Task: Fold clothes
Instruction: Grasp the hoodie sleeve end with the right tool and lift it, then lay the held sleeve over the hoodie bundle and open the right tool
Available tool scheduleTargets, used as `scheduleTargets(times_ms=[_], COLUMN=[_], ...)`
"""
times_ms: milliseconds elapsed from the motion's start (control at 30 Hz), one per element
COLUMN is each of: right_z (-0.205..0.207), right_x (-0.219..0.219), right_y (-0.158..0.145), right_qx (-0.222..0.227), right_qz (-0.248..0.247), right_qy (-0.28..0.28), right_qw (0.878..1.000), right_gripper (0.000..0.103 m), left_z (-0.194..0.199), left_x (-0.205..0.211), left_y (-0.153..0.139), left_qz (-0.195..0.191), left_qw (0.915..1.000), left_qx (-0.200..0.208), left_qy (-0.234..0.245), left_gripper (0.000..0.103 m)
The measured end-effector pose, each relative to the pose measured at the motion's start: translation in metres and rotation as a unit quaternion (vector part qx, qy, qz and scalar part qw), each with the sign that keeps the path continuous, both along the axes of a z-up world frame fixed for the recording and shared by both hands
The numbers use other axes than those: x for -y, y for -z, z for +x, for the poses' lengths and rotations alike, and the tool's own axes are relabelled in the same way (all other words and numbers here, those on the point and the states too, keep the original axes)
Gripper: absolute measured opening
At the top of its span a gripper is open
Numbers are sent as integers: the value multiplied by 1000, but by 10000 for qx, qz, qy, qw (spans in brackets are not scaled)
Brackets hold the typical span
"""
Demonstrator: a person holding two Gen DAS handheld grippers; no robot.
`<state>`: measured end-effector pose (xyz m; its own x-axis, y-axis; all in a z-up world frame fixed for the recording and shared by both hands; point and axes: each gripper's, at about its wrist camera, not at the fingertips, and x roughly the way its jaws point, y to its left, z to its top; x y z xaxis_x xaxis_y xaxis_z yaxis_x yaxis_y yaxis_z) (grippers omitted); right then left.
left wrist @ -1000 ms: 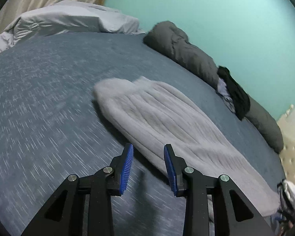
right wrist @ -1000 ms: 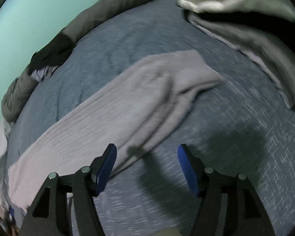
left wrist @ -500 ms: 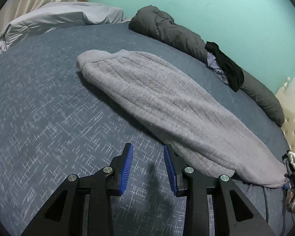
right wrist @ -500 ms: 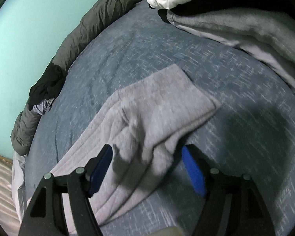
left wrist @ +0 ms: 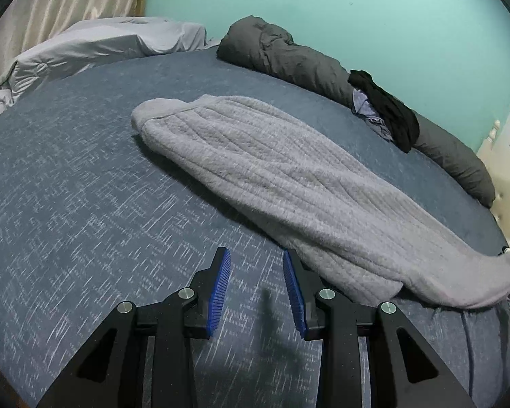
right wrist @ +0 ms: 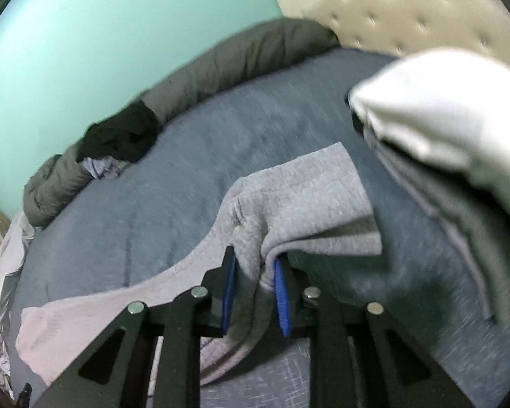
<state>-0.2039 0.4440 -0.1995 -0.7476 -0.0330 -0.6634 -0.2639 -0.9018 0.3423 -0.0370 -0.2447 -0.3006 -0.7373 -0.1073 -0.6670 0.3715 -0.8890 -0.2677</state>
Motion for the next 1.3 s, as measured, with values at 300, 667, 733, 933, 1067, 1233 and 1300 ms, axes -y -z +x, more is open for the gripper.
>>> scheduleTargets(times_ms=[300,667,733,933,1067,1233,1300], right_z=[11,11,7,-2,-14,-27,-32], right_x=[-13,-58,-49,-12,17,63,86], right_y=[-114,-194,-194,-182,-176,-169,-167], right_qx=[-645,-708,-637,-521,-462,-384,-363], right_qz=[500,1201,1290,1419,1495,1661,1761], right_qy=[-128,323,204,-156,-381,-727,-952], right_qw=[9966,9897,9894,9884,9869,9827,9791], right_gripper=[19,19,19,19,19,19,19], left_z=[18,17,14,6,-2,-11,-15], left_x=[6,4,2,-9,-11,-11,-10], left_y=[-10,-16,-17,-18,-16,-15,-15], left_qz=[43,81,77,8,42,19,-16], left_qw=[9999,9996,9995,9990,9985,9982,9983], left_qx=[-140,-207,-214,-206,-110,-55,-53], left_qy=[-44,173,239,404,533,589,588], left_gripper=[35,35,35,35,35,35,35])
